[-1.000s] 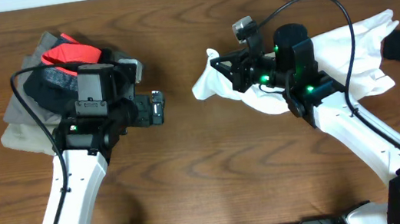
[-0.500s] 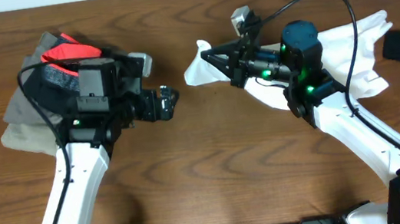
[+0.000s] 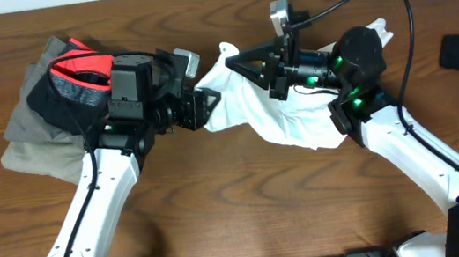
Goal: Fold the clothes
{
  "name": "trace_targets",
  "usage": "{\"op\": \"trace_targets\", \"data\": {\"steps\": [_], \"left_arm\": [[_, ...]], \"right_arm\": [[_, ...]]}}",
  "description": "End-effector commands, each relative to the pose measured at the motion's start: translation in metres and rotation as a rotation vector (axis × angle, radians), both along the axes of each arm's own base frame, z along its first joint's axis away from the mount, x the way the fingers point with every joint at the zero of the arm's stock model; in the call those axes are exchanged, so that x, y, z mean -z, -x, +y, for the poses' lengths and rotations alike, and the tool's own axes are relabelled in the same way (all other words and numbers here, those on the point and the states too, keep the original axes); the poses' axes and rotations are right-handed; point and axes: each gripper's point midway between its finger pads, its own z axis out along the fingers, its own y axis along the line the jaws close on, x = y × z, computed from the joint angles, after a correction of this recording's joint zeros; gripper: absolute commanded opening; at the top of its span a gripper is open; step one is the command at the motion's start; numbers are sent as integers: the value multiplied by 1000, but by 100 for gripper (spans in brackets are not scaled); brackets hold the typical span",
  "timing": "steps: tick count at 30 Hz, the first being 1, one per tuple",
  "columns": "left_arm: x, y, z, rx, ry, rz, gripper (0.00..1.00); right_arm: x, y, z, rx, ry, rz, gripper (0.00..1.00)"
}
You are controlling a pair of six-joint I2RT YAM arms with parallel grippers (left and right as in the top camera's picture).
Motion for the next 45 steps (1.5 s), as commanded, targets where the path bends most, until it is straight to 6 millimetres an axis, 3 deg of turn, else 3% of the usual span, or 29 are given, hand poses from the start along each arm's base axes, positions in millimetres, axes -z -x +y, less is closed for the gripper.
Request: {"op": "trace_targets", "data": {"steps": [1,4,6,9,14,17,19,25,33,41,45], "left_arm": [[-2,3,-2,13,9,5,15],[-6,7,-1,12,9,6,11],[-15,7,1,6,12,-15,9],[-41,8,6,-7,28,-88,8],[-92,14,11,-25,69,-232,7],[-112,18,12,-37,100,-284,7],[-119,19,13,-41,107,-306,6],[-120,12,22,-100,72,-329,6],[-155,-3,23,-170,161,-431,6],[-201,-4,8,-173,319,-534,6],[-214,2,-3,-141,352,-569,6]], "right_arm": [[-6,-14,-17,71,-2,4,6],[14,-46,-42,238,41,75,8],[42,-72,-70,398,103,169,9],[91,-94,-114,614,248,303,9],[155,-87,-168,765,511,427,12],[178,-70,-178,738,597,506,31],[191,-56,-177,693,642,560,40],[226,2,-169,544,748,795,41],[217,57,-112,100,774,595,41],[219,72,-67,-24,841,395,39],[229,56,-67,91,941,361,44]]}}
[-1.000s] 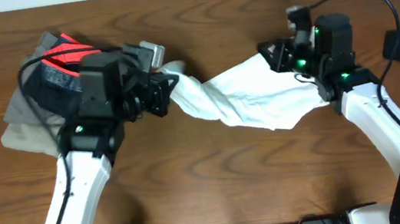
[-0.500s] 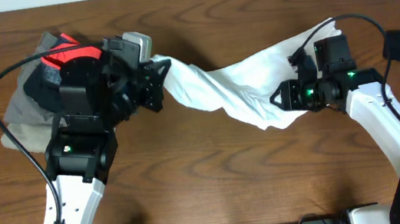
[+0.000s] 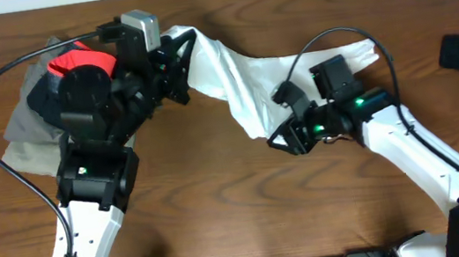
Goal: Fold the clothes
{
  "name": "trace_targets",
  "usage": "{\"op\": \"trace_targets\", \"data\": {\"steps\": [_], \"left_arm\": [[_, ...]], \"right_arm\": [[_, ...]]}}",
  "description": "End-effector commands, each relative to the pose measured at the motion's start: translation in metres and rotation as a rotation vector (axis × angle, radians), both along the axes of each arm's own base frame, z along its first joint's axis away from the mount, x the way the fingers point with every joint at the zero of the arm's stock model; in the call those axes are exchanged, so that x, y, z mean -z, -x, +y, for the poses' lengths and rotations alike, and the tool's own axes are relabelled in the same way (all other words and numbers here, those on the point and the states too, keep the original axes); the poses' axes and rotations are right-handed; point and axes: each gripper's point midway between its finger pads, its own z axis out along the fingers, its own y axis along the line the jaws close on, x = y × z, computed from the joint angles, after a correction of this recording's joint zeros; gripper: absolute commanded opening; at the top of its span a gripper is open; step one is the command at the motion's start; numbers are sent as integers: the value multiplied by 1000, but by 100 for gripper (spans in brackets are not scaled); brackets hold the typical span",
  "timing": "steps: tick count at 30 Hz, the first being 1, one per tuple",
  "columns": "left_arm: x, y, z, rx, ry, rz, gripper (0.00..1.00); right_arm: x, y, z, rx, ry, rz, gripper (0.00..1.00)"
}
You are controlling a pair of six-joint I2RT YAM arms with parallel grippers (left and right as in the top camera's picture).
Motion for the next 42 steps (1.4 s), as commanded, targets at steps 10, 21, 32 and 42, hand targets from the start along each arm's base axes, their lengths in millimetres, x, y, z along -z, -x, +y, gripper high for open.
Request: {"op": "trace_targets", "data": {"steps": [10,21,32,42], "left_arm": [[-68,30,-15,58,93,-144,6],[-110,44,0,-10,88,-272,6],[-82,35,13,-107,-14,-194,6],[-79,45,16,-106,-27,-175,6]], "right_arm": [[39,-25,-4,75,158,-51,71],[57,-51,-44,293,315,-47,8],[-93,-79,-92,484,97,-378,1],[-209,-43,-126,588,-34,-693,1]]}}
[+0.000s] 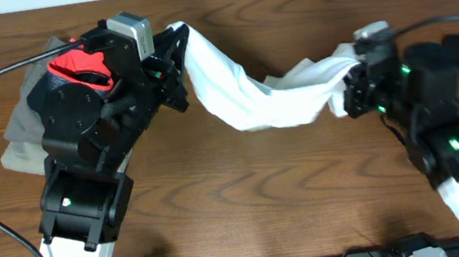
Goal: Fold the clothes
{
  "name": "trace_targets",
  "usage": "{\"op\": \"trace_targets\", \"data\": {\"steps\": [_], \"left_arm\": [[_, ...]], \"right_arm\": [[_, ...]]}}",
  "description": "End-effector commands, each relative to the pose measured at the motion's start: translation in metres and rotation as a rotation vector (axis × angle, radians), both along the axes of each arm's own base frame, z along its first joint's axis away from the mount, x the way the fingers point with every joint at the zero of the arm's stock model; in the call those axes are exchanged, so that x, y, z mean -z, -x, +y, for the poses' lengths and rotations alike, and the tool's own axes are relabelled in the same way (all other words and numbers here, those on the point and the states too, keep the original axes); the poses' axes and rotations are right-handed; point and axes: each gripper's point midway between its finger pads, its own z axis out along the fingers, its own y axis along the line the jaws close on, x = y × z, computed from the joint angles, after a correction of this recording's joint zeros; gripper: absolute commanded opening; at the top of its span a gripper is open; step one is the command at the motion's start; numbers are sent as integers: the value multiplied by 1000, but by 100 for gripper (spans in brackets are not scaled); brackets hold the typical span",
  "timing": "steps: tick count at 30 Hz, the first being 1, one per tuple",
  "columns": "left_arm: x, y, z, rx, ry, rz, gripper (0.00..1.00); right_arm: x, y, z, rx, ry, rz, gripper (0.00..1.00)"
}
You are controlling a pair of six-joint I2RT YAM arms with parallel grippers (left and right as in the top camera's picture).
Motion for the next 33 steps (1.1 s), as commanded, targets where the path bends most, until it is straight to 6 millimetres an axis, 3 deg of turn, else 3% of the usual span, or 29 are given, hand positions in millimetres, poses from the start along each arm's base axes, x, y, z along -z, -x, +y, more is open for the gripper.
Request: {"op": "trace_targets", "data": {"steps": [1,9,11,14,17,23,29,30,32,33], "left_arm": [[-30,17,7,-12,6,-88,6],[-44,47,18,-18,12,-107,6],[-37,43,24,-60,5,-78,6],[-12,23,31,-136,-26,14,6],[18,0,25,-141,-65,107,6],[90,-45,10,-137,-148,305,6],[144,-66,3,-133,-210,443,6],[149,-67,2,-132,-218,453,6],[156,-68,2,-128,-238,464,6],[157,-68,2,-127,-243,466,6]], "right_arm": [[-42,13,-6,16,-32,-114,1],[-99,42,-11,44,-129,-242,2],[-99,41,-11,53,-153,-233,2],[-87,32,-9,59,-152,-185,4],[-59,12,-7,70,-149,-86,5],[19,-41,-9,118,-113,135,5],[98,-95,-49,260,-133,284,6],[111,-100,-58,287,-144,314,11],[133,-104,-70,311,-159,365,36],[142,-103,-74,312,-172,398,43]]}}
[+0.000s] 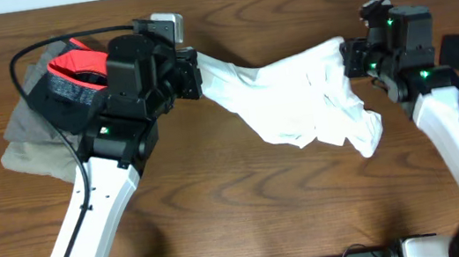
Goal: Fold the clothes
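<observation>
A white garment hangs stretched between my two grippers above the table, sagging at its middle and lower right. My left gripper is shut on its left end. My right gripper is shut on its upper right corner. A loose flap droops toward the table below the right gripper.
A pile of clothes sits at the far left: grey cloth, a dark garment and a red one. Dark clothing lies at the right edge. Bare wooden table lies in front.
Both grippers still hold the white garment. The left gripper has moved lower and right. The right gripper has moved up and slightly left, and the cloth now spreads wider between them.
Both grippers were close together on the bunched white garment at the table's middle. Then the left gripper was up at the back left with one end, the right low at the middle. Later the right was far right, the cloth stretched; now it hangs spread between them.
</observation>
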{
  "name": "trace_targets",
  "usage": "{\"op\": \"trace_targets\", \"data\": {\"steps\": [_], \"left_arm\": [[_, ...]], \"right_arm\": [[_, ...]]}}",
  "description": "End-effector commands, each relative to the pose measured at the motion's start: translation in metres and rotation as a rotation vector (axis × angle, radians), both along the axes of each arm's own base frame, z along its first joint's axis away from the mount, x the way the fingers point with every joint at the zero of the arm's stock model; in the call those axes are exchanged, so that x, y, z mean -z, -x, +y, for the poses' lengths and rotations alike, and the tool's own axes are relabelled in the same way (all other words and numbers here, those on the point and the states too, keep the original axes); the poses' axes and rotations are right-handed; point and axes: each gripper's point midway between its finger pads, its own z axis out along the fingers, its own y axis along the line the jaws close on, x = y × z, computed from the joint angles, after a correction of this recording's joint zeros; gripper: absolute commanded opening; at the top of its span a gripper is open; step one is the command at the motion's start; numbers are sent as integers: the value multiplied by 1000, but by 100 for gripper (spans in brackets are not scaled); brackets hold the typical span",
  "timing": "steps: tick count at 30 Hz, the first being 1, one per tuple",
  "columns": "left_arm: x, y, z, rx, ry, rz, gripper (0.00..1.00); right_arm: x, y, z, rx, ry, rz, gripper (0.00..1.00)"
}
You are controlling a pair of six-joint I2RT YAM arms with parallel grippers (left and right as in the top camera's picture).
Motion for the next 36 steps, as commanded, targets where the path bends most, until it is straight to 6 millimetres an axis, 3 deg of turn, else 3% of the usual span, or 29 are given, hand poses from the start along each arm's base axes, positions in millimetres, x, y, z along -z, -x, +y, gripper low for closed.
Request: {"op": "trace_targets", "data": {"steps": [1,4,8,10,19,25,26,27,29,32,36], "left_arm": [[-5,-2,2,7,-29,-27,6],[-4,-1,2,14,-42,-30,6],[-4,-1,2,14,-42,-27,6],[-4,-1,2,14,-42,-27,6],[-3,0,2,14,-43,-23,6],[-2,0,2,14,-44,-20,6],[-2,0,2,14,-45,-19,6],[-2,0,2,14,-45,-17,6],[-1,1,2,14,-46,-15,6],[-1,1,2,22,-58,-21,6],[-4,0,8,0,-79,-39,6]], "right_arm": [[18,0,-14,25,-70,64,47],[22,17,1,-88,-170,117,54],[13,43,32,-280,-260,142,56],[19,55,42,-310,-253,189,57],[78,93,92,-399,-183,417,56],[114,99,105,-429,-163,503,58],[120,100,105,-426,-159,519,56],[125,100,104,-417,-158,532,48],[127,100,103,-414,-159,535,21],[113,94,103,-415,-164,495,2],[60,85,99,-417,-150,371,2]]}}
